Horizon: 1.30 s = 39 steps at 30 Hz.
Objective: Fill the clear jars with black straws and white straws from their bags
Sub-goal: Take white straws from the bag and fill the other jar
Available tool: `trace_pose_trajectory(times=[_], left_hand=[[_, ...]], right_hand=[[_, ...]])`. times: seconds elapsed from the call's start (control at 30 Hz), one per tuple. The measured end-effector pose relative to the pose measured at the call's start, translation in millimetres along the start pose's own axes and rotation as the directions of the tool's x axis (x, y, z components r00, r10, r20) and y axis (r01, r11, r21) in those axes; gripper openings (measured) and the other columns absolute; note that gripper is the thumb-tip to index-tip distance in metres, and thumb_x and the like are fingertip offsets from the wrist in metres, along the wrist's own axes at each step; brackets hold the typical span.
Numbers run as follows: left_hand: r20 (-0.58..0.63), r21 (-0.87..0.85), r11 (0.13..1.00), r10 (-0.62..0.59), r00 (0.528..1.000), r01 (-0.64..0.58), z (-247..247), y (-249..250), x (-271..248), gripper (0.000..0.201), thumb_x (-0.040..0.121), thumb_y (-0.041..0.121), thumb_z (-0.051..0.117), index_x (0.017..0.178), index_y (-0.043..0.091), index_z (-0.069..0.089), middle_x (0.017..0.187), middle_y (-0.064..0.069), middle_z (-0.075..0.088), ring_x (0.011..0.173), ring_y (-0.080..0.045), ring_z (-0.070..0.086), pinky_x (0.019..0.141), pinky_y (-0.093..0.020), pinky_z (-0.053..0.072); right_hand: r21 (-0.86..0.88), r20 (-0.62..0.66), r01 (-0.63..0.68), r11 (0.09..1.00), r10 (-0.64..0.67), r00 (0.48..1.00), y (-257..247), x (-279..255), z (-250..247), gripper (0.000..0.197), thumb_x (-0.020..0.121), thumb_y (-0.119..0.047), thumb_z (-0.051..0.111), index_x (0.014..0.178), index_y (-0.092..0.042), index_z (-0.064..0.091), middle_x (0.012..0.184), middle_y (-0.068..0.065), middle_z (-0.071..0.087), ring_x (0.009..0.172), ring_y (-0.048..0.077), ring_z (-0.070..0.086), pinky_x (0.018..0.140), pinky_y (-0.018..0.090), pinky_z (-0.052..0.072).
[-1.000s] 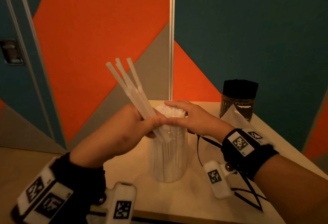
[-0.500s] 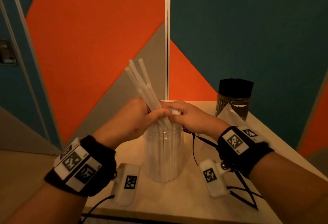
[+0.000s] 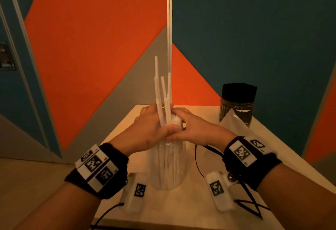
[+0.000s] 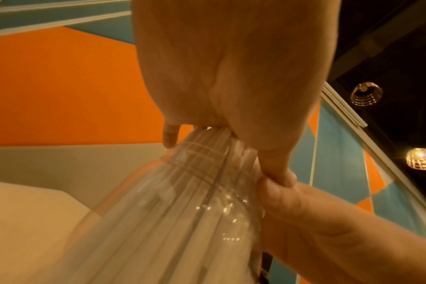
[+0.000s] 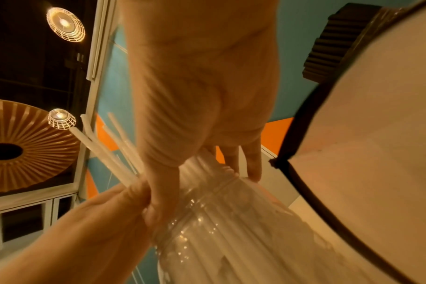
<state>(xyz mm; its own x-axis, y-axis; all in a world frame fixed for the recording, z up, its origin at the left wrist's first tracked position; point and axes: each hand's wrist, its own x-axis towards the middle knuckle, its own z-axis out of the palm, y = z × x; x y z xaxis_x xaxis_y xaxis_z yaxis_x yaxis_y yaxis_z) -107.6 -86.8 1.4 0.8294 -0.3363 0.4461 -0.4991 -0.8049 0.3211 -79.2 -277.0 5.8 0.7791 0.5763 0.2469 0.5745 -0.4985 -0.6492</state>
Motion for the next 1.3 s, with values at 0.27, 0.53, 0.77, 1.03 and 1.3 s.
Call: trace_pose_trajectory(times=[0.27, 0.53, 0.77, 1.03, 1.3], left_hand=[[-0.404, -0.360, 0.928, -0.062, 0.913, -0.096, -59, 29, 21, 0.082, 0.078, 0.070, 0.056, 0.148, 0.036, 0.030, 0.133, 0.019, 0.051, 0.117, 0.003, 0.053, 0.094, -0.021, 0.048], [-0.465, 0.093, 0.986, 0.167, 0.870, -0.139, -78, 63, 40, 0.047, 0.094, 0.040, 0.044, 0.128, 0.017, 0.066, 0.122, -0.004, 0.070, 0.113, -0.020, 0.064, 0.094, -0.036, 0.049], [-0.356, 0.296, 0.944, 0.252, 0.900, -0.148, 24, 35, -16, 0.044, 0.100, 0.032, 0.039, 0.131, 0.012, 0.061, 0.128, -0.008, 0.065, 0.117, -0.024, 0.061, 0.104, -0.037, 0.044], [-0.355, 0.399, 0.906, 0.295, 0.887, -0.141, 1, 23, -9, 0.055, 0.104, 0.046, 0.026, 0.134, 0.014, 0.059, 0.140, -0.005, 0.057, 0.136, -0.021, 0.046, 0.114, -0.041, 0.026], [-0.200, 0.454, 0.878, 0.263, 0.944, -0.149, 26, 23, -24, 0.053, 0.103, 0.043, 0.030, 0.143, 0.015, 0.051, 0.147, -0.004, 0.050, 0.140, -0.019, 0.041, 0.119, -0.039, 0.021]], right_hand=[[-0.009, -0.009, -0.016, 1.000, 0.016, 1.000, 3, 0, 2, 0.089, 0.080, -0.042, 0.082, 0.154, -0.029, 0.035, 0.152, -0.009, 0.033, 0.138, 0.010, 0.037, 0.117, 0.034, 0.034], [0.024, -0.034, -0.006, 1.000, 0.007, 0.999, 4, -2, 4, 0.073, 0.088, -0.045, 0.073, 0.151, -0.031, 0.039, 0.150, -0.010, 0.037, 0.135, 0.007, 0.039, 0.103, 0.014, 0.033], [0.031, -0.091, 0.060, 0.998, -0.057, 0.994, 9, 2, 9, 0.067, 0.085, -0.013, 0.075, 0.144, -0.016, 0.044, 0.143, -0.003, 0.041, 0.134, 0.012, 0.042, 0.097, 0.000, 0.031], [0.043, -0.100, 0.066, 0.997, -0.062, 0.993, 9, 1, 8, 0.082, 0.084, -0.026, 0.081, 0.153, -0.022, 0.038, 0.154, -0.003, 0.038, 0.141, 0.008, 0.036, 0.114, 0.022, 0.033], [0.108, -0.075, 0.042, 0.993, -0.034, 0.997, 13, 2, 7, 0.092, 0.084, -0.012, 0.079, 0.158, -0.022, 0.024, 0.160, -0.002, 0.033, 0.145, 0.013, 0.033, 0.120, 0.030, 0.030]])
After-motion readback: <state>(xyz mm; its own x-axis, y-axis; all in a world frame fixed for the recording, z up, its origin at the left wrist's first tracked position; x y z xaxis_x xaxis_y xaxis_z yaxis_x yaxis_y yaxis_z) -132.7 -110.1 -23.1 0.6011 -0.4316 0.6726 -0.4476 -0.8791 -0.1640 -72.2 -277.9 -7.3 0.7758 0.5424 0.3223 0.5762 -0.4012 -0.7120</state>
